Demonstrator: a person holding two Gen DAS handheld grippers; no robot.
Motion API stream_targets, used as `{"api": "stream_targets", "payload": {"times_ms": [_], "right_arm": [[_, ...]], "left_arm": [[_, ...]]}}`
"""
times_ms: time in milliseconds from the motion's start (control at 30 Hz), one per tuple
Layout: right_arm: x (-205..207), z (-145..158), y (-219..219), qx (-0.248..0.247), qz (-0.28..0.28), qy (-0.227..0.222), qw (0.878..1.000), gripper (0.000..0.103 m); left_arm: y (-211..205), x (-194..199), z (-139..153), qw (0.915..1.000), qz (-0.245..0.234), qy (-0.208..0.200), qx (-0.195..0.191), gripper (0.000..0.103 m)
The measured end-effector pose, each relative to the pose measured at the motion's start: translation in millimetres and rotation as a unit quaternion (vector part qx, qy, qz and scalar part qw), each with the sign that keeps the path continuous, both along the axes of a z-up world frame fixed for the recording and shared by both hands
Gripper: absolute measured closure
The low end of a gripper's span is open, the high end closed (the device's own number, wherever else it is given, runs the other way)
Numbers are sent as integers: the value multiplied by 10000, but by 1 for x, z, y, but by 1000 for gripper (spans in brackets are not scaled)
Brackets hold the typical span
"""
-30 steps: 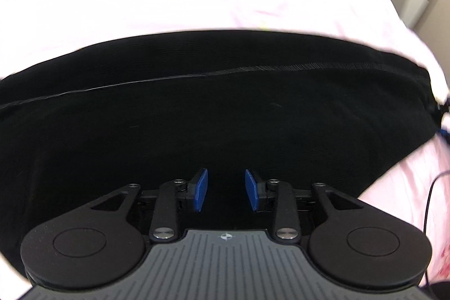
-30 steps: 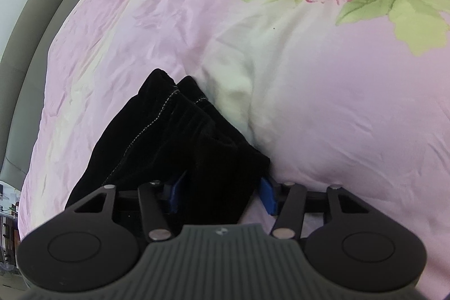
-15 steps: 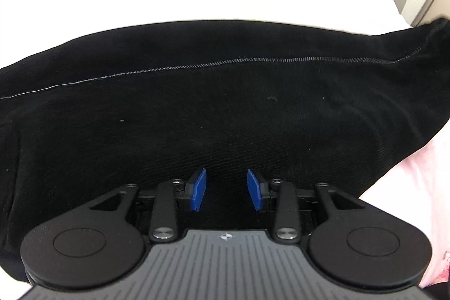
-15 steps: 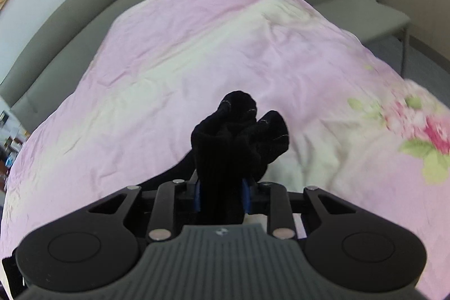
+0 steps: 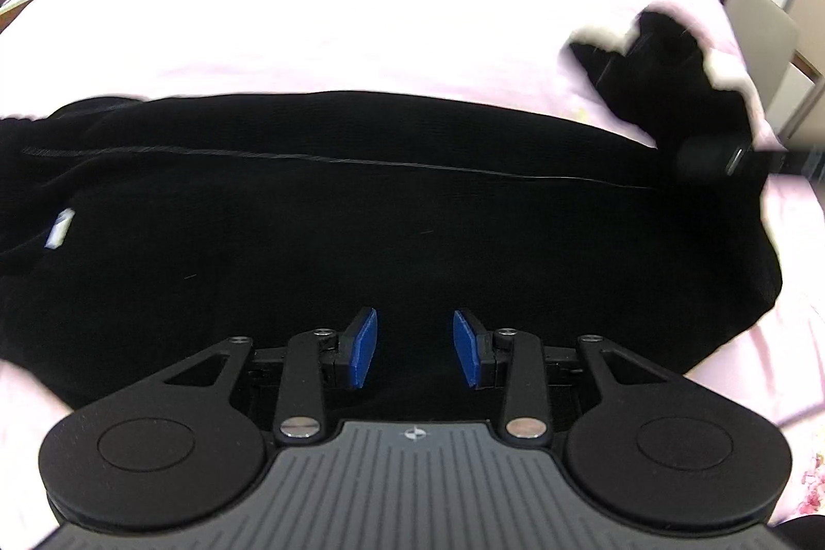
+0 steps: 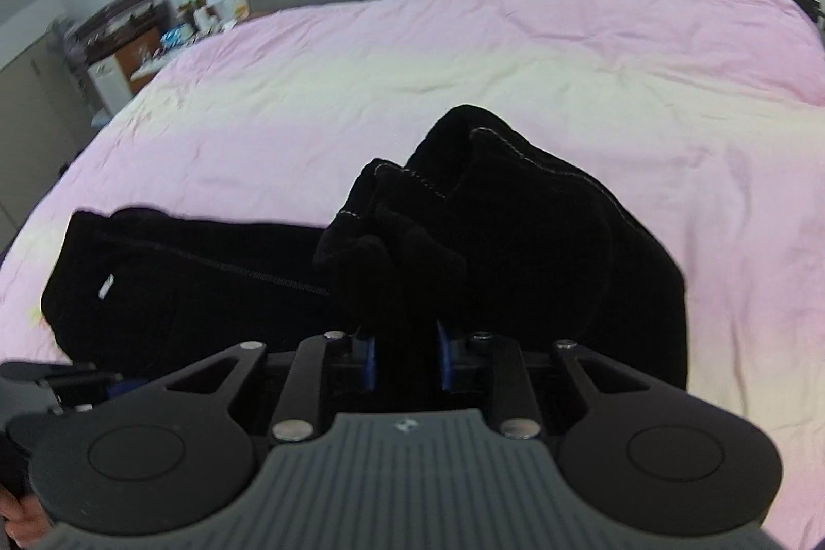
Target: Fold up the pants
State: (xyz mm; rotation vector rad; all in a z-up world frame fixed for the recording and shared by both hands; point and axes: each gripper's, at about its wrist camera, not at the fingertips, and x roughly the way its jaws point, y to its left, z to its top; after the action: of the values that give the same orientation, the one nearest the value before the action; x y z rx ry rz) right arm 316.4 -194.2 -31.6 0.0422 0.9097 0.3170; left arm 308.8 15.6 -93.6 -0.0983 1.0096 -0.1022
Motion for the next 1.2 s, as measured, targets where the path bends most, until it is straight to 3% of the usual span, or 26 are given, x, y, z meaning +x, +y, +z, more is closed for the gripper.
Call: {"api": "stream_targets", "payload": {"times_ms": [167,267,400,433,500,667,800,933,1033,1100,1200], "right_arm": [[0,-71,57,-606,595,655,9942,85],[-10,-97,75,-1047,850,673,9886,82],[-17,-89,77,-1004,1119,714,9861,55],[-18,-85,75,-974,1175,744,9855,53],[-20,-76,71,-924,1225,804,9849,53],[-23,-49,39,-869,1065,758,9876,52],[-23,-43,6,-1125,738,660,9887,53],[-20,-48,-31,-1092,320,703,9910,53],[-25,-54,-48,-980,213,710,9924,53],[-27,-59,-52,-990,253,697,9923,53],[-31,-62,-57,-1010,376,555,9926,53]], "left_arm": [[32,0,-5,9998,144,90,-52,61],[42,-1,-14,9998,157,99,-101,61],[44,-6,-20,9996,128,106,-230,61],[43,-10,-31,9995,119,88,-268,61],[47,-16,-45,9992,21,100,-392,62],[37,-8,-34,9982,-297,40,-524,61],[20,3,-27,9944,-491,-20,-934,61],[-1,21,-36,9886,-573,75,-1388,42],[-13,32,-49,9843,-526,371,-1644,41],[-22,38,-59,9847,-442,581,-1585,41],[-39,41,-63,9922,-461,517,-1034,42]]}}
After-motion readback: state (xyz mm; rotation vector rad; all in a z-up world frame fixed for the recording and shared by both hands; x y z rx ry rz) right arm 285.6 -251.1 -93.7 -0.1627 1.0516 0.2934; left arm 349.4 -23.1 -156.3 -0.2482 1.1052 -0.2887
